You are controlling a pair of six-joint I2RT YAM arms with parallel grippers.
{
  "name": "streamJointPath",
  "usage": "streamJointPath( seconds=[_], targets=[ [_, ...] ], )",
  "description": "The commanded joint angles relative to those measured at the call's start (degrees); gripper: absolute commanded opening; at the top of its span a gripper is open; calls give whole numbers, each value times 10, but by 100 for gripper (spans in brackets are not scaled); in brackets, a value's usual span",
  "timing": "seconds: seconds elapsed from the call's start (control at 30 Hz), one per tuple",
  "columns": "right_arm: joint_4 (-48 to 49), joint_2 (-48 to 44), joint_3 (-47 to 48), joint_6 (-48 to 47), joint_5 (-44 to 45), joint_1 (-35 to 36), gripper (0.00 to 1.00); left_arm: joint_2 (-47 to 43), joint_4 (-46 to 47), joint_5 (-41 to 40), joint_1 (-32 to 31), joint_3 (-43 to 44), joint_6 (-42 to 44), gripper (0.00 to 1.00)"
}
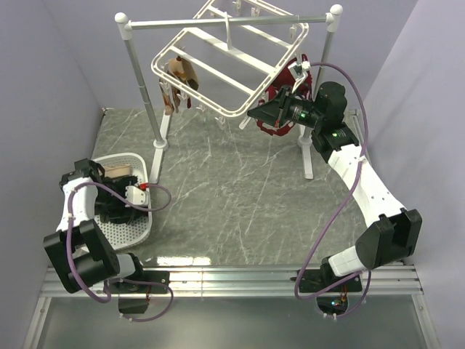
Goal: Clip the underwear to the hanger
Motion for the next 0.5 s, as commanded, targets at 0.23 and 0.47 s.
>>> streamJointPath(
  seconds=[0.23, 0.47],
  targets=[
    [3, 11, 23, 11, -8, -1, 0, -18, -14, 37, 43, 18, 355, 76],
    [-2, 9, 27, 11, -8, 0, 0, -7, 53, 54, -2, -23, 354, 75]
  ],
)
